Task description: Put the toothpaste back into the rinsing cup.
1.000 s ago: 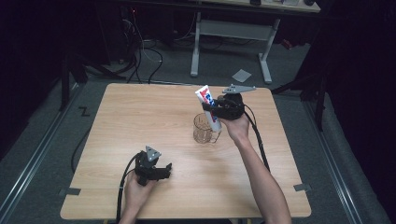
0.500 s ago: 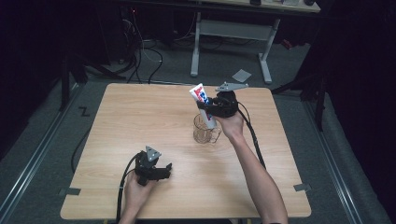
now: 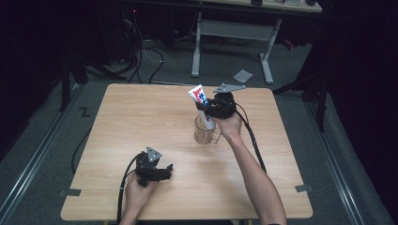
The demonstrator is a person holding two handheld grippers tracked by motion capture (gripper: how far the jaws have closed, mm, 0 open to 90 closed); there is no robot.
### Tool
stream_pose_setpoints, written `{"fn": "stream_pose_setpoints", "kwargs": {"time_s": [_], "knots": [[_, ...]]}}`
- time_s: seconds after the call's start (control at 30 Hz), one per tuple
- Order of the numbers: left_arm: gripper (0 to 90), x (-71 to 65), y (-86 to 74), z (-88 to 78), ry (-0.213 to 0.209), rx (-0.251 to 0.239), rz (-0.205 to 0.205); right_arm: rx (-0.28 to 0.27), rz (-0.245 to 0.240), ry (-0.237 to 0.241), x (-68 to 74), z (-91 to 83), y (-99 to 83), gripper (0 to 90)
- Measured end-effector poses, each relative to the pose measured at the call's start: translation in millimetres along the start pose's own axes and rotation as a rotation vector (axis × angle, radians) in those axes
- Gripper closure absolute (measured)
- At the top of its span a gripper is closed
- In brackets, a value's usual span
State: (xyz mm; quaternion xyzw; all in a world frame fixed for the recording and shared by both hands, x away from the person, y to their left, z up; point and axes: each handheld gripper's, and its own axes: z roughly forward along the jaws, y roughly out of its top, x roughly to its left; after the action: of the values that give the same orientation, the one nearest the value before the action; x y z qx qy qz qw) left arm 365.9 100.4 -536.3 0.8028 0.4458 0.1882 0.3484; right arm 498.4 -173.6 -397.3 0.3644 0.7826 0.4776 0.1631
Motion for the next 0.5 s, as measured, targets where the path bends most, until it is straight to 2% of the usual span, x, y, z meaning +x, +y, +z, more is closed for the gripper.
{"fn": "stream_pose_setpoints", "kwargs": {"time_s": [0.5], "knots": [[15.3,0.0,0.0,0.0,0.0,0.0,0.0,0.017,-0.006,-0.018,-2.0,8.7,-5.4,62.3]]}}
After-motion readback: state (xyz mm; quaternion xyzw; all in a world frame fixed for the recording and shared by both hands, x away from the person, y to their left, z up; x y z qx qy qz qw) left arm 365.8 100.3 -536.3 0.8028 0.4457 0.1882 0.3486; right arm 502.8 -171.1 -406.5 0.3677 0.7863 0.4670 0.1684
